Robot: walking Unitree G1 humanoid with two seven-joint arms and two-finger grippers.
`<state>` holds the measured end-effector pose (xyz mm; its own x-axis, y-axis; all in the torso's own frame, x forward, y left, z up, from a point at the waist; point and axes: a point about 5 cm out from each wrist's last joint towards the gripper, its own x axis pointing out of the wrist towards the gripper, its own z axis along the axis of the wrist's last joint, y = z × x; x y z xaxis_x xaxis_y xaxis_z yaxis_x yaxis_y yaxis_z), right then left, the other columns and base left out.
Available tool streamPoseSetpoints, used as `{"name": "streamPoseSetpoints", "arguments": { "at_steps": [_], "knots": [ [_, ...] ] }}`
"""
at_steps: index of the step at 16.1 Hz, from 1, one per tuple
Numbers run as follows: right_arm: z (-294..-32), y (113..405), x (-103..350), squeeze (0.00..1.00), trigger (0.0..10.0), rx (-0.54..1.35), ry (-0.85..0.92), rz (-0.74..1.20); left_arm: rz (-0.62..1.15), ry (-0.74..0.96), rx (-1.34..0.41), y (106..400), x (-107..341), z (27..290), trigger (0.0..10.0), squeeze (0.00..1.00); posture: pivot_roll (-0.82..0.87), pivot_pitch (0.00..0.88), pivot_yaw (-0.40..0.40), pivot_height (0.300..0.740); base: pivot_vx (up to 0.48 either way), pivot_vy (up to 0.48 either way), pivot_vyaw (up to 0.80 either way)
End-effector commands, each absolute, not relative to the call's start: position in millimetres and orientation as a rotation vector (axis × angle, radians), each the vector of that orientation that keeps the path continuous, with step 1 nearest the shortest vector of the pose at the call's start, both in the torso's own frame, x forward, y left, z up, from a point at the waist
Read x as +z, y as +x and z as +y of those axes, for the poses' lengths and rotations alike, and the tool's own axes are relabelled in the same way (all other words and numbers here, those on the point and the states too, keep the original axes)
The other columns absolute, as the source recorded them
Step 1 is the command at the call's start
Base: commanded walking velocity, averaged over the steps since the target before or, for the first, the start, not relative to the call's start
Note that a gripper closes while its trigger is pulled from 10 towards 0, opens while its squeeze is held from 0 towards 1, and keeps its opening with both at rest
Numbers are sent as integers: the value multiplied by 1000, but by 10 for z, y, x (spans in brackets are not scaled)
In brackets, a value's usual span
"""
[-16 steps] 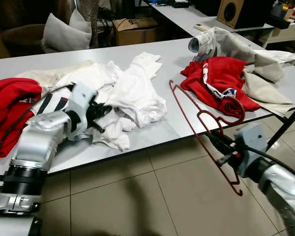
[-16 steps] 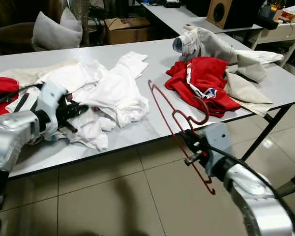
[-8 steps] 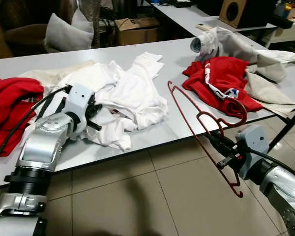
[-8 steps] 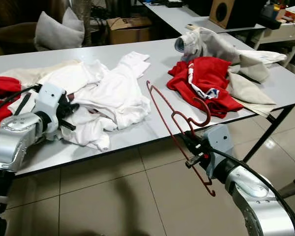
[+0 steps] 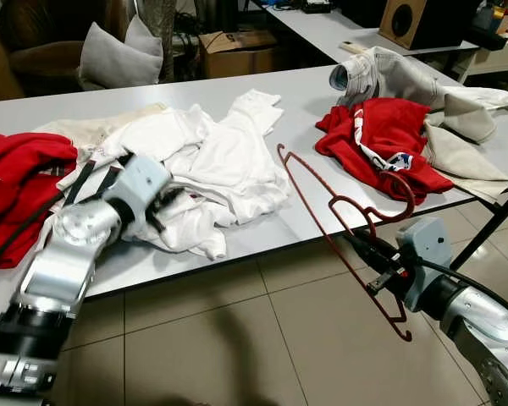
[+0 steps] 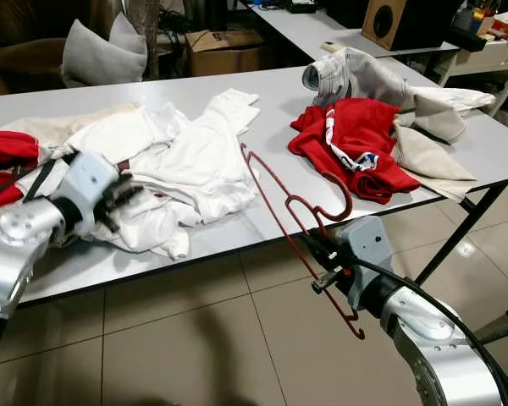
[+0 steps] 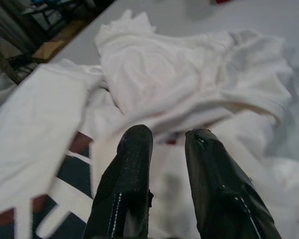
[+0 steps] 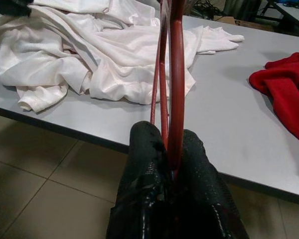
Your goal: Hang hanger
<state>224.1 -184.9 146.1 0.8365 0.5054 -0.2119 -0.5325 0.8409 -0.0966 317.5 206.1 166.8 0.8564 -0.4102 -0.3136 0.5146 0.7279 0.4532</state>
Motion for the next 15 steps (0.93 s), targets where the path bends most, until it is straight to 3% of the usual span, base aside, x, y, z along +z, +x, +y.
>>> {"name": "streamPoseSetpoints", "arguments": {
  "at_steps": [1,3,8,11,12,13,14,15],
  "knots": [
    [-1834,2251,1511,0,10000,561,-166,149,188,598,-533,3162,1690,2063,10000,0,-174,0,13,740,0,0,0],
    [-1836,2249,1507,0,10000,562,-168,150,179,614,-526,3165,1701,2068,10000,0,-173,0,14,740,0,0,0],
    [-1804,2257,1504,0,10000,563,-170,139,155,851,-418,3258,1691,2165,10000,0,-179,0,23,740,0,0,0],
    [-1790,2263,1505,0,10000,567,-173,136,185,822,-402,3285,1628,2207,10000,0,-178,0,22,740,0,0,0],
    [-1791,2270,1504,0,10000,568,-175,136,194,796,-403,3302,1602,2208,8863,0,-180,0,18,740,0,0,0],
    [-1785,2272,1507,0,10000,572,-176,135,203,795,-405,3310,1582,2215,5137,0,-179,0,15,740,0,0,0],
    [-1783,2278,1510,0,10000,575,-178,135,215,799,-406,3318,1560,2226,3333,0,-179,0,13,740,0,0,0],
    [-1784,2281,1511,0,10000,576,-178,134,220,799,-406,3323,1552,2230,2745,0,-177,0,11,740,0,0,0]
  ]
}}
